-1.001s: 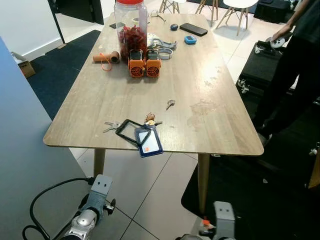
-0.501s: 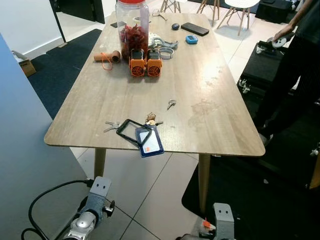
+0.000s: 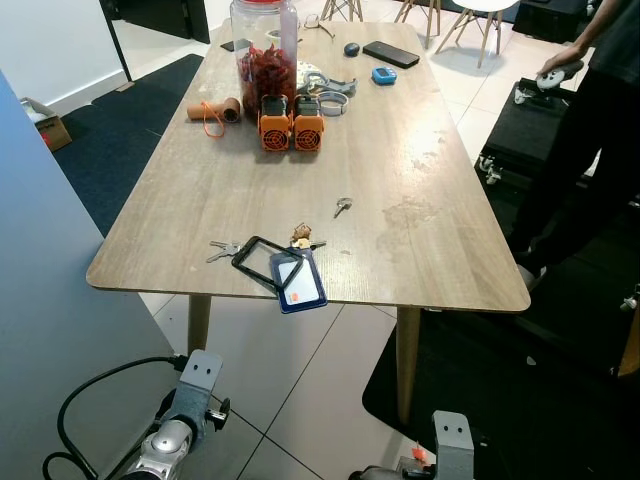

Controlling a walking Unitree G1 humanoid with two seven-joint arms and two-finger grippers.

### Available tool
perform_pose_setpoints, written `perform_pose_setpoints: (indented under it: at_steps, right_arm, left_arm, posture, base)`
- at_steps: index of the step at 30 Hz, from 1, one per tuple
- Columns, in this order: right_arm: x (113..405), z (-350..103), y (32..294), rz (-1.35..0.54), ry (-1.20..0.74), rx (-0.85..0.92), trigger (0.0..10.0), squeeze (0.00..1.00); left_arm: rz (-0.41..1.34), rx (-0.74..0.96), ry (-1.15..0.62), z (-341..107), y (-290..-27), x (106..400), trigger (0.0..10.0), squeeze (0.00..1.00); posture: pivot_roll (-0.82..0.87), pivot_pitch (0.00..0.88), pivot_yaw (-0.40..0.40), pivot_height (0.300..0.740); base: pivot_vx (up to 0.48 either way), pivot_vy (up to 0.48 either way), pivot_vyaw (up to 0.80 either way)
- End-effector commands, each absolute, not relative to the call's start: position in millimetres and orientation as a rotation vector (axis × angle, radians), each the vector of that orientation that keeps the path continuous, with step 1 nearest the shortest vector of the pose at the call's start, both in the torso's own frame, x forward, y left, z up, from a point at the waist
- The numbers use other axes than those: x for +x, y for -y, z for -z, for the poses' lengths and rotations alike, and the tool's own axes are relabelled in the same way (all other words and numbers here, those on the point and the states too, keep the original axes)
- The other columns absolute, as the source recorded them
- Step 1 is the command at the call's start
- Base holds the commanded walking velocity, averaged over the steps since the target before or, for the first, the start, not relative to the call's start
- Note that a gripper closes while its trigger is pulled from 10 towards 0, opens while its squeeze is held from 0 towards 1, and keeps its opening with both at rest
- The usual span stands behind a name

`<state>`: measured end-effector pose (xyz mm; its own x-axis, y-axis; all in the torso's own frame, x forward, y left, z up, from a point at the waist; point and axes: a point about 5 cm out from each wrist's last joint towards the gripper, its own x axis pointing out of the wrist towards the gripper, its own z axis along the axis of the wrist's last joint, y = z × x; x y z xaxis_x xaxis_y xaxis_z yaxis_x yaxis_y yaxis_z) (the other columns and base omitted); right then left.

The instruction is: Hang keys on a hook

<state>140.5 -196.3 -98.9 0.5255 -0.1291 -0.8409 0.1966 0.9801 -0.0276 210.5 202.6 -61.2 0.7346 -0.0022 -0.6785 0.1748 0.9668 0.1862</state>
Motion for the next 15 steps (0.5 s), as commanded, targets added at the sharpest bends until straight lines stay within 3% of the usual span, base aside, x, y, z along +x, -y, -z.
perform_pose_setpoints:
  at_steps: [1, 10, 15]
  right_arm:
    - [139.5, 98.8, 200.5, 0.221, -1.003, 0.077, 10.0, 0.00]
    - [142.3, 98.7, 197.1, 0.109, -1.023, 0.031, 10.0, 0.00]
    - [138.9, 99.2, 197.6, 0.211, -0.988, 0.145, 10.0, 0.00]
  left_arm:
    - [0.072, 0.254, -0.760, 62.0, -212.9, 206.3, 10.0, 0.00]
    - [0.082, 0.255, -0.767, 64.6, -210.9, 201.7, 10.0, 0.00]
    - [0.118, 0.274, -0.781, 66.8, -208.5, 198.9, 10.0, 0.00]
  posture:
    - [0.11, 0.073, -0.003, 0.740]
    - [0.10, 0.071, 0.001, 0.740]
    - [0.10, 0.069, -0.009, 0.740]
  base:
    - [0.000, 0.000, 0.00]
    - [0.000, 0.000, 0.00]
    - [0.000, 0.000, 0.00]
